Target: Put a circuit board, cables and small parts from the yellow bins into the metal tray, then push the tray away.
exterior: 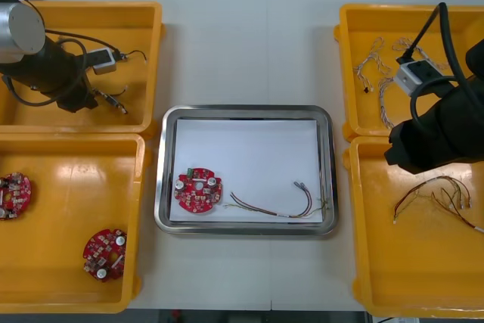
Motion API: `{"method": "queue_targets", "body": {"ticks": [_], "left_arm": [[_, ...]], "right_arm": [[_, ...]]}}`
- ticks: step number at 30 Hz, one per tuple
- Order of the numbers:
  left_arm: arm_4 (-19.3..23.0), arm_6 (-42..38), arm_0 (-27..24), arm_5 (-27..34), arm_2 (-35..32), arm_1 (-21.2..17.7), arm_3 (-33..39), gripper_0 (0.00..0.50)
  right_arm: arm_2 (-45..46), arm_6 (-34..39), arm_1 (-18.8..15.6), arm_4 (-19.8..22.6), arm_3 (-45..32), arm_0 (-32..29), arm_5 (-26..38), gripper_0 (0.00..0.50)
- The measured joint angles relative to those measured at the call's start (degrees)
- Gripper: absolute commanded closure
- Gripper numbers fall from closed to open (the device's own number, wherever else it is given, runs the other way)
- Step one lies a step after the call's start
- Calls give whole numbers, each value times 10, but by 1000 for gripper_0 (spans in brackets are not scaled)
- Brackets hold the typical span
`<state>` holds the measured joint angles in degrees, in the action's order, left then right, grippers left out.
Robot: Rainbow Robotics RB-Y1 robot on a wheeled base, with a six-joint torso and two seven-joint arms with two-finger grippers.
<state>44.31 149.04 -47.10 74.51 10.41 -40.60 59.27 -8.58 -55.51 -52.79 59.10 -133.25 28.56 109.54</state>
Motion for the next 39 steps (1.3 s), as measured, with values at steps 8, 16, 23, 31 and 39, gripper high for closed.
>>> {"method": "queue_targets", "body": {"ticks": [8, 16, 23, 31, 39], "left_arm": [[-4, 0, 0, -2, 0, 5, -1, 100], [-10, 0, 0, -4, 0, 13, -2, 500], [-11, 0, 0, -5, 0, 13, -2, 500], [-9, 0, 0, 5, -1, 13, -2, 500], [-4, 0, -2, 62, -7, 13, 20, 500]], "right_arm": [[78, 99, -7, 5, -1, -54, 0, 0], [131, 99, -8, 7, 32, -76, 1, 0], [136, 99, -9, 0, 91, -75, 1, 0], [136, 96, -9, 0, 162, -45, 0, 0], [80, 87, -9, -37, 242, 36, -8, 0]]}}
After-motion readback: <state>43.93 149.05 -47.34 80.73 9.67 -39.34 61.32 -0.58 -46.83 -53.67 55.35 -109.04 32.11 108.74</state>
